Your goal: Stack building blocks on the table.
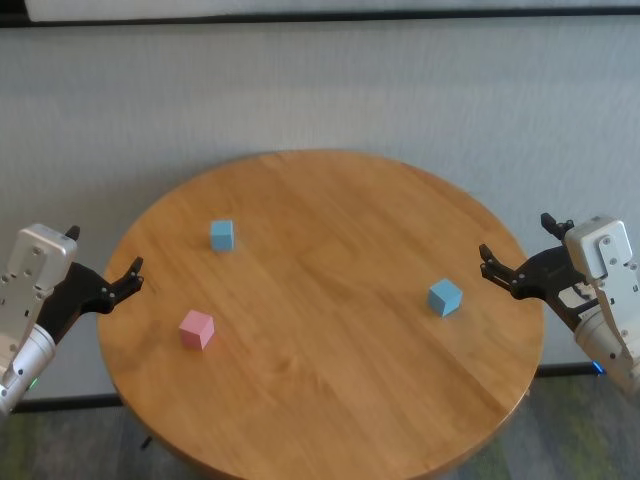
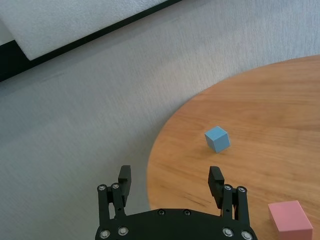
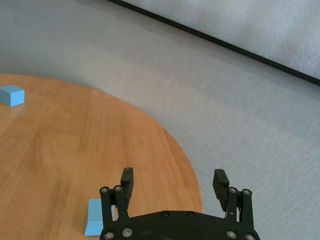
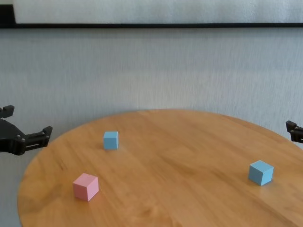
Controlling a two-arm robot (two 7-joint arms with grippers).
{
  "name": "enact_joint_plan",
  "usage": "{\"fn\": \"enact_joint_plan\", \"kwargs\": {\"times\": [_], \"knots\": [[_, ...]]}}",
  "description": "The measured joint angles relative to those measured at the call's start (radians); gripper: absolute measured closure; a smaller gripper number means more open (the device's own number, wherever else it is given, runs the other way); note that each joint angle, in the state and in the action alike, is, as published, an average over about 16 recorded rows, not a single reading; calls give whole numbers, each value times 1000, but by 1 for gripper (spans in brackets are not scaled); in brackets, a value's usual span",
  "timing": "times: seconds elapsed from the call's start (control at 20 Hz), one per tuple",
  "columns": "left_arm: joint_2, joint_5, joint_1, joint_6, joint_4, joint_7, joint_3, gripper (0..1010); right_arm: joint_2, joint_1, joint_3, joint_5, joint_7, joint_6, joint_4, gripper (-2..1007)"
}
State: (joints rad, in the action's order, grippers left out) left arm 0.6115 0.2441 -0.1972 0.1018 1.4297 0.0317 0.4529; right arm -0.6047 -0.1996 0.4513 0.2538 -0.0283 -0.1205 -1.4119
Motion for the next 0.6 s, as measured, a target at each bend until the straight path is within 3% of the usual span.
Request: {"fn": "enact_joint_plan", "kwargs": {"times": [0.25, 0.6], "knots": [[23, -23, 12, -70, 66, 1, 3, 9, 0, 0, 0, 0, 0, 0, 0, 0], [66, -52, 54, -229, 219, 3, 0, 9, 0, 0, 0, 0, 0, 0, 0, 0]]}}
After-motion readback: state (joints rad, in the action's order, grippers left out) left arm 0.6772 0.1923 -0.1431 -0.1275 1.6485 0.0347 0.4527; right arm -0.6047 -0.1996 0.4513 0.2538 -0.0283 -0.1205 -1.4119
